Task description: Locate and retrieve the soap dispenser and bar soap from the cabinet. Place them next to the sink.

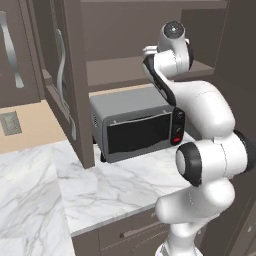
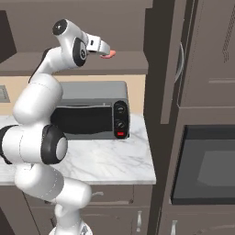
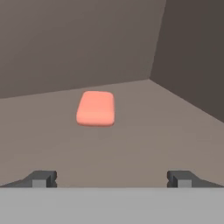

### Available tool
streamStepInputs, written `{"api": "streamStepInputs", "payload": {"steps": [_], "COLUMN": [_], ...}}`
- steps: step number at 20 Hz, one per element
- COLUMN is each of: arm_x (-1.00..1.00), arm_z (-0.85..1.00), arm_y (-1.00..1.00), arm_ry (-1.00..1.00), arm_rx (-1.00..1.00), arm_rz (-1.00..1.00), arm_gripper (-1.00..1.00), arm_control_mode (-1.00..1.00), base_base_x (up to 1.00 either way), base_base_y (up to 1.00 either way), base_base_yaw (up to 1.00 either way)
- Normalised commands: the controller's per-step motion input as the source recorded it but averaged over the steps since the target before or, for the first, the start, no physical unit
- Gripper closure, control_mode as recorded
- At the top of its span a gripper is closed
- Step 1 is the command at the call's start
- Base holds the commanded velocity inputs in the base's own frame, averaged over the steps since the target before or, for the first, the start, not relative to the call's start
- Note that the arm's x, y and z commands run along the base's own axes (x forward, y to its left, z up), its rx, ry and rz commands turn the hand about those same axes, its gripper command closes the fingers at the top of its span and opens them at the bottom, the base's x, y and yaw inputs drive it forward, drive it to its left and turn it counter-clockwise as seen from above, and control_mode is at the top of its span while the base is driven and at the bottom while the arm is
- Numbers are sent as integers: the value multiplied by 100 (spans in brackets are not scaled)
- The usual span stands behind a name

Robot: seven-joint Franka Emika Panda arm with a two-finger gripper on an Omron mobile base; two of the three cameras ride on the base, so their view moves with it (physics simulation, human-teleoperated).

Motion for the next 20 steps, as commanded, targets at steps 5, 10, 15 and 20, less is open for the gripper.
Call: {"api": "streamStepInputs", "payload": {"steps": [5,10,15,20], "arm_x": [51,45,39,40], "arm_z": [-1,-8,-11,-13], "arm_y": [0,-1,-8,-9], "arm_ry": [6,0,0,0], "arm_rx": [0,1,0,0], "arm_rz": [2,1,0,0], "arm_gripper": [-100,-100,-100,-100], "arm_control_mode": [-100,-100,-100,-100], "base_base_x": [0,0,0,0], "base_base_y": [0,0,0,0], "base_base_yaw": [0,0,0,0]}}
